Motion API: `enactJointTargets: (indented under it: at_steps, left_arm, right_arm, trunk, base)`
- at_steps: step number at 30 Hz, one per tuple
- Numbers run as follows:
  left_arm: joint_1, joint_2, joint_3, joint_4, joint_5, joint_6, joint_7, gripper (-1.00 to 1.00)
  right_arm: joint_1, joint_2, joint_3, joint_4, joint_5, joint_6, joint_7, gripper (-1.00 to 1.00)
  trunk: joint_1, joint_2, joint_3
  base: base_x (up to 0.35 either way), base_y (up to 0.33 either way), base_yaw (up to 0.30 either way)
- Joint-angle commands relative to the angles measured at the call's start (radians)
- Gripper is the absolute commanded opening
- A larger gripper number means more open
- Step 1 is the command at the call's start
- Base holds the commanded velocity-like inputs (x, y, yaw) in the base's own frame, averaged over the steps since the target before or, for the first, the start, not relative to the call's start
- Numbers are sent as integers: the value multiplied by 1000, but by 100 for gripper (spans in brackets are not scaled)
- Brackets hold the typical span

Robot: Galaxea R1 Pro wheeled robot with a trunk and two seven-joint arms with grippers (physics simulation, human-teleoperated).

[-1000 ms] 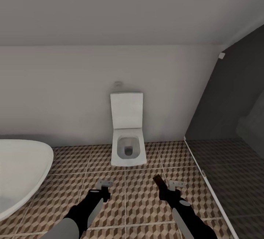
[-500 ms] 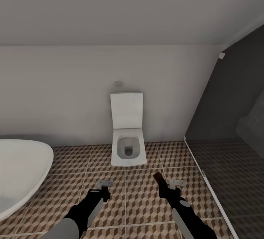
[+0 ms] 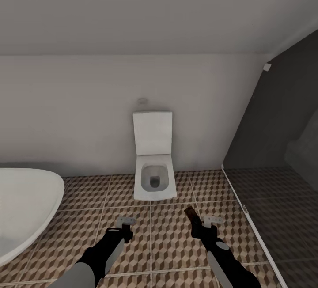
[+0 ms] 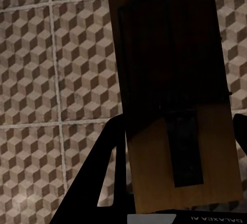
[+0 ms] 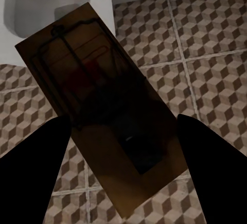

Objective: Take the four mousetraps from the cabinet in the bathroom and place them on the bathroom floor. Make sure all four end up on the same floor surface, and ensure that at least two of them are either under or directly next to the same bathroom sink.

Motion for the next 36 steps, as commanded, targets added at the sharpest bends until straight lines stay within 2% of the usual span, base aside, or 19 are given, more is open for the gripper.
enactJointTargets:
  at_steps: [1, 22, 30, 36]
  left_arm:
    - [-1, 1, -8, -1, 9, 5, 10, -100]
    - [-1, -1, -8, -16, 10, 8, 12, -100]
    - [-1, -5, -8, -15, 10, 8, 13, -100]
    - [-1, -6, -10, -11, 10, 7, 1, -100]
  right_arm:
    - [-1, -1, 6, -2, -7, 4, -9, -100]
    - [-1, -7, 7, 1, -4, -1, -9, -100]
    - [-1, -4, 7, 4, 57, -2, -9, -100]
    - [-1, -7, 7, 6, 66, -4, -9, -100]
  trunk:
    - [1, -2, -2]
    - [1, -2, -2]
    - [1, -2, -2]
    - [1, -2, -2]
  base:
    - [0, 0, 0]
    - [0, 0, 0]
    - [0, 0, 0]
    - [0, 0, 0]
